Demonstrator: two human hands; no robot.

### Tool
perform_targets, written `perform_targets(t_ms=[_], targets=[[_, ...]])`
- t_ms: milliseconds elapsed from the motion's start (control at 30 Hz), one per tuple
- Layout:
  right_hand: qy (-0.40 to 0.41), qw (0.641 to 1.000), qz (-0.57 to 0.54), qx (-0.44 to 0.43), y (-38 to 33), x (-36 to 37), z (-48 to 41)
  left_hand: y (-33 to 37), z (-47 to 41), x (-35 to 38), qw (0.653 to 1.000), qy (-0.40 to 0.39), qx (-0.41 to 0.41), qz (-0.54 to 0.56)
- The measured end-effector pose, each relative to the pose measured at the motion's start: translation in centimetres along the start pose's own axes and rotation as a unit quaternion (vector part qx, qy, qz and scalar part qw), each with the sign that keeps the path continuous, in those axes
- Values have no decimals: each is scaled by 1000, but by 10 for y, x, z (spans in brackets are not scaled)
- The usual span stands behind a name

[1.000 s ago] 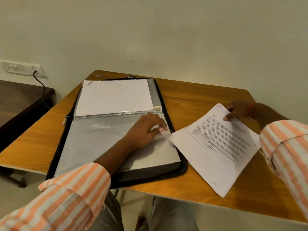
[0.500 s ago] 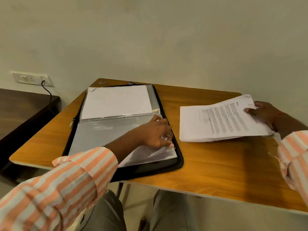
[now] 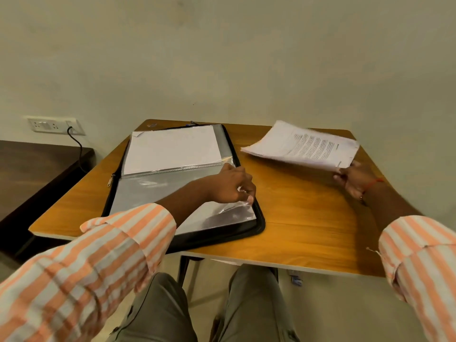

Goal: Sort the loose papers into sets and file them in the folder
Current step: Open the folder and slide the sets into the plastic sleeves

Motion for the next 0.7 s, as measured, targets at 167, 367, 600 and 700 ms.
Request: perform_targets(t_ms=[167, 367, 600, 700], targets=[[-55, 998, -2, 4, -8, -28, 3, -3, 4, -6, 999, 9, -28, 22], [-126, 989, 38, 60, 5, -44, 25, -2, 7, -4, 998, 42, -37, 33], [-158, 984, 40, 69, 7, -39, 34, -6, 11, 7, 996, 62, -58, 14], [-190, 979, 31, 71, 6, -27, 37, -6, 12, 7, 996, 69, -62, 16]])
Point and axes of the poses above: each hand's wrist, its own z-axis away from the middle knuckle, its own x-axis out of the palm, y = z × x, the point moved 8 cm from there along -z, towards the middle knuckle, and after that the axes turned 10 degrees about y, right-handed, at the moved point
